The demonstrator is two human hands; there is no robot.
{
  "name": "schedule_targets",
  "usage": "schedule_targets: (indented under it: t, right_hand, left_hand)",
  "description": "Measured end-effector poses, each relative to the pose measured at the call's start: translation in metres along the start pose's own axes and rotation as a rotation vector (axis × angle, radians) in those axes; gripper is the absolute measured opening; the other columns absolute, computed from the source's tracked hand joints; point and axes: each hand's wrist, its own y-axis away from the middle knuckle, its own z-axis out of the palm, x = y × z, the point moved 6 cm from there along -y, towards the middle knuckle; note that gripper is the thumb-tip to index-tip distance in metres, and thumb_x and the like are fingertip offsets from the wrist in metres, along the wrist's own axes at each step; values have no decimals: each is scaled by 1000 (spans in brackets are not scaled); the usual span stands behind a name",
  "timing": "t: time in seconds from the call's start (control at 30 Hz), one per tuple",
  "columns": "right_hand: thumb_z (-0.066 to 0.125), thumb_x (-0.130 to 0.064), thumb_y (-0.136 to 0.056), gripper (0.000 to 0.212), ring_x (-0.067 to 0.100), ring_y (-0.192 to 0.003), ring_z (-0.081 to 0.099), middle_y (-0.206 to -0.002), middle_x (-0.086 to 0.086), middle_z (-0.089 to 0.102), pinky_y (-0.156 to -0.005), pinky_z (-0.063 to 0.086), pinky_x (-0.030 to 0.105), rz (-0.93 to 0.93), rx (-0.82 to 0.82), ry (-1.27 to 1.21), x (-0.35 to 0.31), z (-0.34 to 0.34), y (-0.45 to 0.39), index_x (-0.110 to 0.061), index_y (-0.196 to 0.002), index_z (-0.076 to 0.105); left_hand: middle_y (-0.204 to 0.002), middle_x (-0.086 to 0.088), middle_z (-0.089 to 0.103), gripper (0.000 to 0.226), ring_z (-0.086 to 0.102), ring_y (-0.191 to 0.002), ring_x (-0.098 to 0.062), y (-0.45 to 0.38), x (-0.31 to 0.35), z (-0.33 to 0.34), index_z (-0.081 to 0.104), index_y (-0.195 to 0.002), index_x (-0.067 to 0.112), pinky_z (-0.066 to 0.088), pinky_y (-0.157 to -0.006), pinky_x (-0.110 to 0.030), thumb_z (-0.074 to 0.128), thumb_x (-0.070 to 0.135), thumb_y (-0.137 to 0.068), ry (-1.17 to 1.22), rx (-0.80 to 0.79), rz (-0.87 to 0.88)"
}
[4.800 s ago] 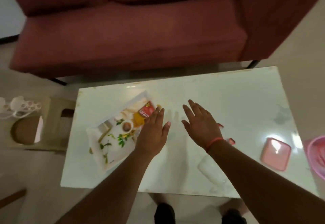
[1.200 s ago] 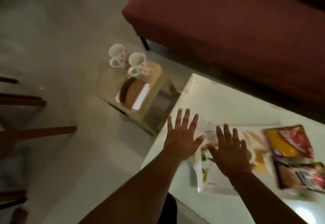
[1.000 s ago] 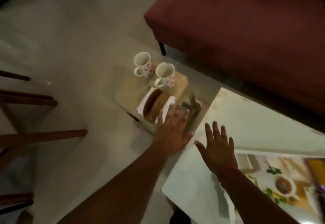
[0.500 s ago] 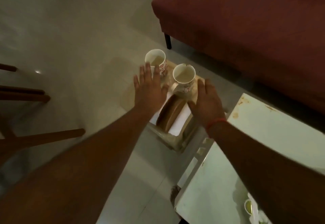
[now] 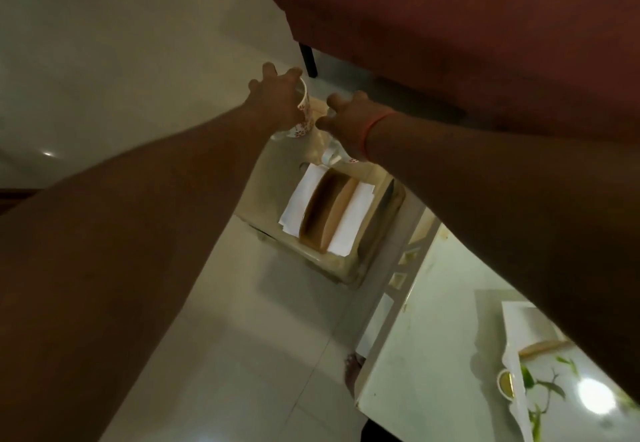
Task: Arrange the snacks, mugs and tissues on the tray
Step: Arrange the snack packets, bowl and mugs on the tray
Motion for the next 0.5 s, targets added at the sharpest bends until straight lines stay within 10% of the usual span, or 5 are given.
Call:
schedule_targets:
  t: [0.5]
  right_hand:
    - [71, -14, -79, 69, 42, -107, 42, -135, 10, 36, -76, 56, 47, 305, 229, -98, 146, 66, 194, -33, -139, 45]
  left_hand:
    - [-136, -12, 36, 72, 41, -118, -40, 81, 217, -9, 42, -137, 32, 51, -84, -46, 78, 34, -75, -213, 164, 443]
